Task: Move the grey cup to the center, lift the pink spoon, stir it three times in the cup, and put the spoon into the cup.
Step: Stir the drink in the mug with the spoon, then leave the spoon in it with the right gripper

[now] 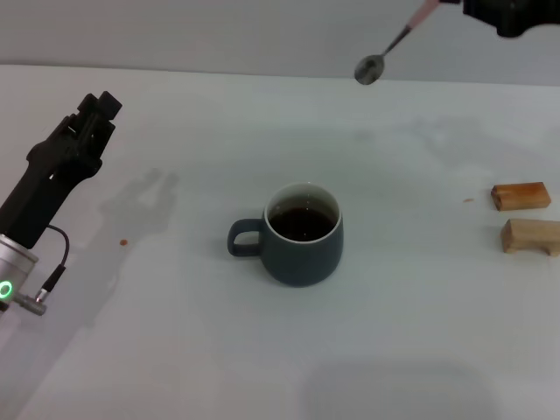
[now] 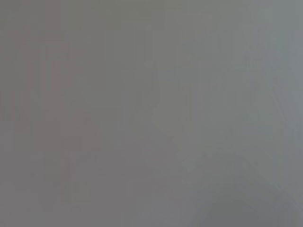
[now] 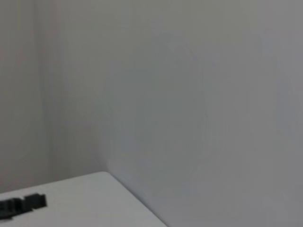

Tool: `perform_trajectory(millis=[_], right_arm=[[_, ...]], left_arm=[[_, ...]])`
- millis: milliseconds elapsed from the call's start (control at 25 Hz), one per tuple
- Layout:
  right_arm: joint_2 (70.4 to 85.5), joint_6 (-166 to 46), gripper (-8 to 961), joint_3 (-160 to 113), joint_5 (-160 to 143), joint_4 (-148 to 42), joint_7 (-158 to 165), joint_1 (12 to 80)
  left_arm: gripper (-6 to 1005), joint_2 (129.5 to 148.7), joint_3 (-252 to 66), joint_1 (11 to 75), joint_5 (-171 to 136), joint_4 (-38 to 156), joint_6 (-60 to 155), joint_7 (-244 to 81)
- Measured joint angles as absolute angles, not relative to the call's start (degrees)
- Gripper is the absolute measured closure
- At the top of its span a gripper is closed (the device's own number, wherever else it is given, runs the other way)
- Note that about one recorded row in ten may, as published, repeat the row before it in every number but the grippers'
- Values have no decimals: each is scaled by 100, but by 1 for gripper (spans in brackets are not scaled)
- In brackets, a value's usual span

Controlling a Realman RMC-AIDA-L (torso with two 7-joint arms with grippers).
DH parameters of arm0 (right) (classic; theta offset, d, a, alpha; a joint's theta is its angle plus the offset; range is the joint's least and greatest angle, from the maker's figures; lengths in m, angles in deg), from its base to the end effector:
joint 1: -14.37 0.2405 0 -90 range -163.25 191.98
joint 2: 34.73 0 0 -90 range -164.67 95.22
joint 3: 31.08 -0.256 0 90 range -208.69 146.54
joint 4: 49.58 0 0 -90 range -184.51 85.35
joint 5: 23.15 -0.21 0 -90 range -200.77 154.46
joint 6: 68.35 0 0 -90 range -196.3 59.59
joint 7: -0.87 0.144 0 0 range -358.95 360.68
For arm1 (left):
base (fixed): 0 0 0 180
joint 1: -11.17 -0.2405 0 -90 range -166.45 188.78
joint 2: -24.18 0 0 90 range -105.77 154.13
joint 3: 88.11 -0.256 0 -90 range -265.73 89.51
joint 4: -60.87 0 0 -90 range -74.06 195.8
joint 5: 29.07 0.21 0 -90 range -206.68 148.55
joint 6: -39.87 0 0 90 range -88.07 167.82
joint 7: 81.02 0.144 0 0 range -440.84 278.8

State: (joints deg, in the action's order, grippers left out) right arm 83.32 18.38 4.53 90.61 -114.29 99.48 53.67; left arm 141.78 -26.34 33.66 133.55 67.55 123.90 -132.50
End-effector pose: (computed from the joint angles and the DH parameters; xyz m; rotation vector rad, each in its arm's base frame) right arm 0.1660 0.4040 0.1078 -2.4967 0.3633 0.6756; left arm -0.3006 0.3008 -0.0087 -1.7456 -0.8816 -1.3524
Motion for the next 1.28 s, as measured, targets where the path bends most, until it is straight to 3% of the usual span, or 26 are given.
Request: perform_trajectory(millis=[440,1280], right_arm=[[8175,2499,867,918,9718,-11736,11195,5955],[8221,2664,867,1773,9818,-11321,11312,6291]], left_arm=[[684,14178,-2681,3299,13379,6753,12391,-13242],[684,14204,-2803,3175,13379,6755,12380,-13226]])
